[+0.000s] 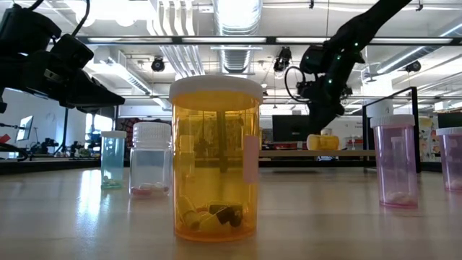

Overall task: Pick and place medicine bottles onto shelf by color
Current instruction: Adjust the orange pill bottle on the shelf

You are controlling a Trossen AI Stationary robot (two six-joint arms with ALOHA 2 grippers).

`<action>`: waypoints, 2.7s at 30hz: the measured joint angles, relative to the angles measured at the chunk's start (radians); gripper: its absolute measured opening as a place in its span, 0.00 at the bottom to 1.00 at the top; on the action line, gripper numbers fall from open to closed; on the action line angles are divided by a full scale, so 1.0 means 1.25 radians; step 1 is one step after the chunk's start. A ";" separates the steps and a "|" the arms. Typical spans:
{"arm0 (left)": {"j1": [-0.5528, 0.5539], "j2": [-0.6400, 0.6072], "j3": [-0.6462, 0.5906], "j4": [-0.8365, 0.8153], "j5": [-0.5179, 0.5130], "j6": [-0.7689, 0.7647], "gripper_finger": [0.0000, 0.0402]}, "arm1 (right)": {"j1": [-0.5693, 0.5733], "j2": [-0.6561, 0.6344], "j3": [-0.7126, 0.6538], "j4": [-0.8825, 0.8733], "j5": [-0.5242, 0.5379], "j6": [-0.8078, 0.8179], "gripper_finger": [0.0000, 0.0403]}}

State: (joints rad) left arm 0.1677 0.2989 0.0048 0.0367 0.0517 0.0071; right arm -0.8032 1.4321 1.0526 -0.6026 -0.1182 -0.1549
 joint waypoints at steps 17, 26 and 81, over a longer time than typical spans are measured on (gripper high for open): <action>0.000 0.000 0.000 0.000 0.000 0.000 0.00 | 0.000 0.066 -0.023 0.015 0.010 0.000 0.56; 0.000 0.000 0.000 0.000 0.000 0.000 0.00 | 0.004 0.065 -0.023 0.056 0.000 -0.014 0.41; 0.000 0.000 0.000 0.000 0.000 0.000 0.00 | 0.009 0.191 -0.506 1.395 -0.011 0.162 0.57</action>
State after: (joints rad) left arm 0.1677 0.2989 0.0044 0.0367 0.0517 0.0071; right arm -0.7921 1.6703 0.4198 1.1417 -0.1316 0.0473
